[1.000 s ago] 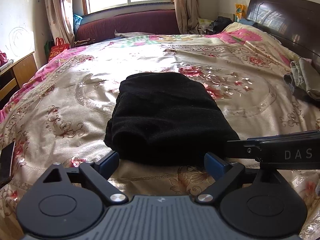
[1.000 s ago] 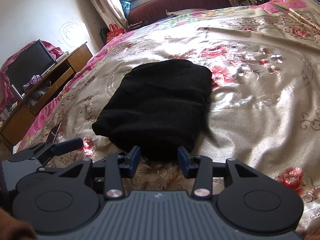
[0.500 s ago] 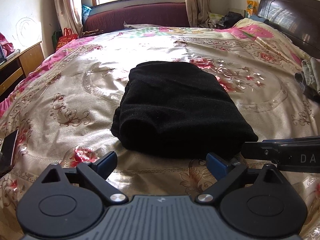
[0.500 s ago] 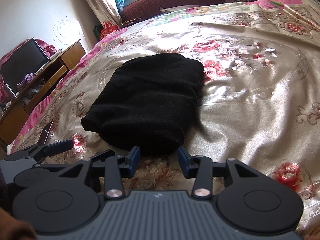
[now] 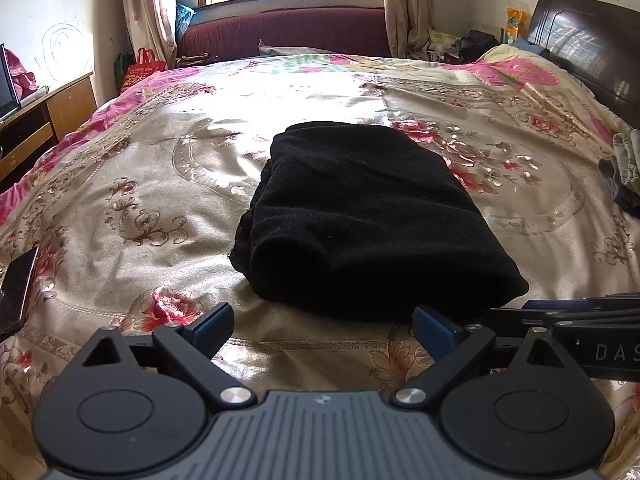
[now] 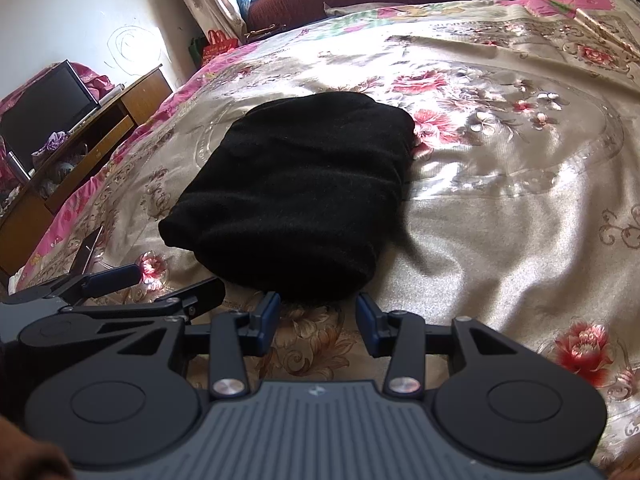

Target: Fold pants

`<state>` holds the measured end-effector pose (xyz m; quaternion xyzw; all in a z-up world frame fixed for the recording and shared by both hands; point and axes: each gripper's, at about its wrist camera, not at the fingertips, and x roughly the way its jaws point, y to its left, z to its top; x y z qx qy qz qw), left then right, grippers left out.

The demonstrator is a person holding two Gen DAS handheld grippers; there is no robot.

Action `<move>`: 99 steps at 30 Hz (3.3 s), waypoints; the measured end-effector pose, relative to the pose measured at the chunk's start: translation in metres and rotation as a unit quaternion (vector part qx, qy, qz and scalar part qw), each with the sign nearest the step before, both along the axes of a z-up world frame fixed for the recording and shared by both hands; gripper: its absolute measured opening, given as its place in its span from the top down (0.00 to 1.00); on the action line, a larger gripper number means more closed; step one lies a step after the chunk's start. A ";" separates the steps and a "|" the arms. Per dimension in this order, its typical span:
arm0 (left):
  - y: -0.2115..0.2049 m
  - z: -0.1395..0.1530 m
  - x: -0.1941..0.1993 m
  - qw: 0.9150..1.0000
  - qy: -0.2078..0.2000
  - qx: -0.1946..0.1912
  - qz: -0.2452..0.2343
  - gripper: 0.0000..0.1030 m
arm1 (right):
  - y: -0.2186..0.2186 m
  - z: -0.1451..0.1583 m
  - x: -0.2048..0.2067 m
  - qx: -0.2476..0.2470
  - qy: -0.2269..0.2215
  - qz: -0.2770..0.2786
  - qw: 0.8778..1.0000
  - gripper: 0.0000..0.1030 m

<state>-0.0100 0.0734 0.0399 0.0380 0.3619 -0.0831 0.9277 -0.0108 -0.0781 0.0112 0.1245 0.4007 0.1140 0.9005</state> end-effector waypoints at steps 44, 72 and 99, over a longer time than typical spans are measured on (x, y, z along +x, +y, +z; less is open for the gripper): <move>-0.007 -0.009 -0.006 1.000 -0.006 0.030 -0.001 0.00 | 0.004 -0.004 -0.004 -0.041 -0.009 -0.011 0.999 0.58; -0.009 -0.011 -0.008 0.999 -0.019 0.050 0.003 0.00 | 0.006 -0.007 -0.001 -0.058 -0.008 -0.007 0.998 0.58; -0.012 -0.009 -0.009 0.997 -0.029 0.067 0.005 0.00 | 0.008 -0.007 -0.001 -0.063 -0.005 -0.006 0.998 0.58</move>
